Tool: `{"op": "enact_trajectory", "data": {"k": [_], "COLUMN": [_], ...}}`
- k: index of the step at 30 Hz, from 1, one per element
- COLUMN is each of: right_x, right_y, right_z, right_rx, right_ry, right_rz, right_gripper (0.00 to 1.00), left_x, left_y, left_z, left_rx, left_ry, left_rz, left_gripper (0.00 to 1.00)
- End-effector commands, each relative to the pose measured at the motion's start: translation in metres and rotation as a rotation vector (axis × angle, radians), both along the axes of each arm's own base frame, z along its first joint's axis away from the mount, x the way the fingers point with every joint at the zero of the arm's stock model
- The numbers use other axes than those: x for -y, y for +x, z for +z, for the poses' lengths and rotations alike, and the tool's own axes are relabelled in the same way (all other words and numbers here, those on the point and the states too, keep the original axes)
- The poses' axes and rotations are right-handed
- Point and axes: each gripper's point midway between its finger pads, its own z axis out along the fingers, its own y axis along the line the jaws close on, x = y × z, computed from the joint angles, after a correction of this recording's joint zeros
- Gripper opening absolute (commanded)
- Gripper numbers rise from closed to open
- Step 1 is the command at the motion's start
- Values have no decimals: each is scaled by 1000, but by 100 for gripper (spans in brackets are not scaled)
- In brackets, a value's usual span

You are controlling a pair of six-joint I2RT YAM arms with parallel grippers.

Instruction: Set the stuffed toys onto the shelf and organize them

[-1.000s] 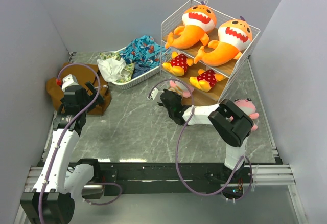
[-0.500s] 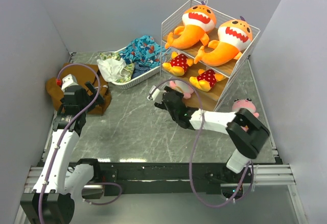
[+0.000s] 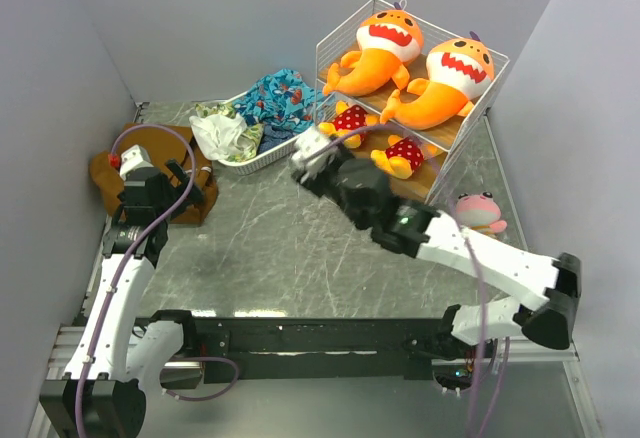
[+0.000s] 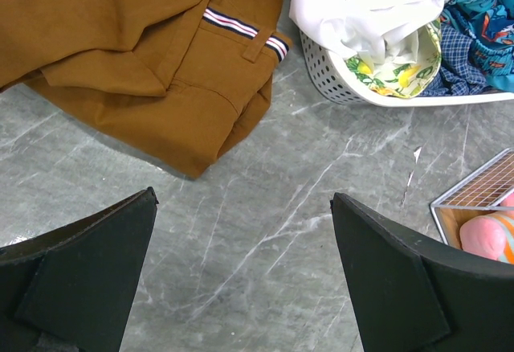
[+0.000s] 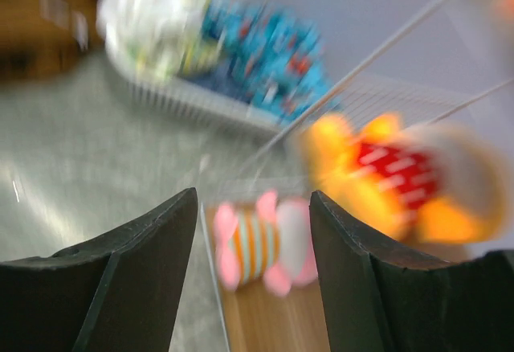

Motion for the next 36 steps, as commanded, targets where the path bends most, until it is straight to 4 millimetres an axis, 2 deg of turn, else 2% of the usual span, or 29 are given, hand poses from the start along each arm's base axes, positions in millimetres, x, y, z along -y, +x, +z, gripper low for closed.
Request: {"op": "enact_trajectory", "data": {"k": [1, 2, 4, 5, 7, 8, 10, 11, 12, 17, 21, 23, 24, 26, 31, 34, 35, 36], "right_x": [42, 54, 63, 76, 92, 105, 126, 142, 156, 215, 263, 278, 295, 313, 373, 385, 396, 396], "right_y": [-9, -11, -13, -13, -12, -10, -4, -1, 2, -7, -7, -3, -1, -4, -36, -34, -32, -25], "right_z": [116, 143, 167, 188, 207, 223, 235, 247, 249, 274, 276, 269, 266, 260, 259, 245, 229, 221], "right_rx": [96, 128, 172, 207, 254, 282, 304, 325, 326, 387, 406, 383, 393, 392, 453, 420, 384, 345], "right_ry": [254, 301, 313, 349, 359, 397, 424, 458, 477, 633, 698, 687, 675, 703, 817, 804, 807, 807], "right_rz": [-122, -150, -161, -208, -268, -309, -395, -445, -512, -658, -811, -889, -950, -1026, -1223, -1271, -1322, -1301], "right_gripper": [65, 64, 64, 65, 65, 67, 68, 69, 69, 71, 73, 74, 75, 75, 75, 75, 74, 74], "left_x": [1, 1, 1, 1, 1, 1, 1, 1, 1, 1, 2, 2, 2, 3, 4, 6, 6, 6], "left_y": [2, 2, 2, 2, 2, 2, 2, 2, 2, 2, 3, 3, 3, 4, 5, 6, 5, 5], "left_z": [11, 11, 11, 10, 11, 11, 10, 10, 10, 9, 8, 8, 8, 8, 5, 6, 6, 6], "left_rx": [46, 46, 47, 44, 47, 47, 44, 45, 43, 42, 39, 38, 38, 38, 30, 32, 30, 32], "left_ry": [10, 10, 10, 10, 10, 11, 10, 11, 10, 10, 8, 7, 6, 5, 1, -3, -2, -4], "left_rz": [-12, -12, -11, -12, -12, -13, -12, -13, -12, -16, -18, -20, -15, -22, -30, -35, -37, -40], "left_gripper": [96, 96, 96, 96, 97, 96, 96, 97, 97, 96, 96, 96, 96, 96, 96, 96, 96, 97]}}
